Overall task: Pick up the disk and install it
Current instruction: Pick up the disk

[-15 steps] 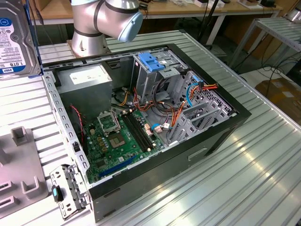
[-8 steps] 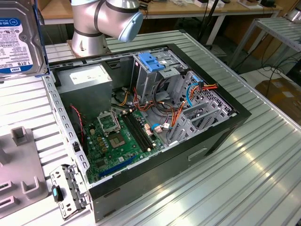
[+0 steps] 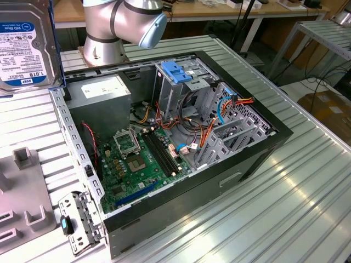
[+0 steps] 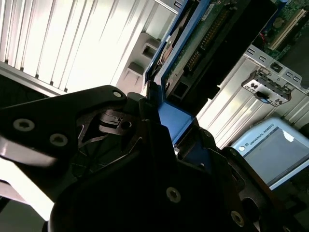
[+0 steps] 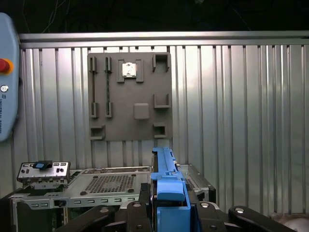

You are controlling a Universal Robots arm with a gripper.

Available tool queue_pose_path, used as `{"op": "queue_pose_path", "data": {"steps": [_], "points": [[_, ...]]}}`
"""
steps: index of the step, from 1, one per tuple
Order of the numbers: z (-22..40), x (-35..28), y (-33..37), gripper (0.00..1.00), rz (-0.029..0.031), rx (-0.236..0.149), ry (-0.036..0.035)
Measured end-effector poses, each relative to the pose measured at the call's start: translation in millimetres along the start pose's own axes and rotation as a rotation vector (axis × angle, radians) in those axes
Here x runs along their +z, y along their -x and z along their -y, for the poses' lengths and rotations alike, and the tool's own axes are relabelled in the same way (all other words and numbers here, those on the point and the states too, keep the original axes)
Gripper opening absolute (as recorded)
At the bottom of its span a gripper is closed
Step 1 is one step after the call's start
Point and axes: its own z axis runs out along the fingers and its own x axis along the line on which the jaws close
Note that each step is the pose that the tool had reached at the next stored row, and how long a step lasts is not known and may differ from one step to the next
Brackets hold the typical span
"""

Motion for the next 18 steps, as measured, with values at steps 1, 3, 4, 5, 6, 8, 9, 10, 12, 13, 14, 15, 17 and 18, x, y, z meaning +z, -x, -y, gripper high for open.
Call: {"op": "queue_pose_path", "data": {"steps": [1,3,4,5,6,8,9,10,12,13,14,15,17,18], "points": [[0.7,0.0,-0.7,0.37,0.0000,0.000,0.0000],[2.0,0.1,-2.1,0.37,0.0000,0.000,0.0001],[2.7,0.1,-2.6,0.37,0.0000,0.000,0.0001],[3.6,0.1,-3.3,0.37,-0.0001,0.000,0.0002],[4.3,0.1,-3.7,0.37,-0.0001,0.000,0.0001],[6.2,0.3,-4.6,0.37,0.0000,0.000,0.0000],[7.3,0.3,-5.0,0.37,0.0000,0.000,0.0001],[8.1,0.4,-5.2,0.37,-0.0001,0.000,0.0001],[11.2,0.5,-6.1,0.37,-0.0001,0.000,0.0001],[13.0,0.6,-6.5,0.37,-0.0001,0.000,0.0001],[15.0,0.6,-6.8,0.37,0.0000,0.000,0.0001],[16.2,0.7,-7.0,0.37,-0.0001,0.000,0.0001],[19.0,0.8,-7.3,0.37,0.0000,0.000,0.0001],[20.4,0.9,-7.4,0.37,-0.0001,0.000,0.0001]]}}
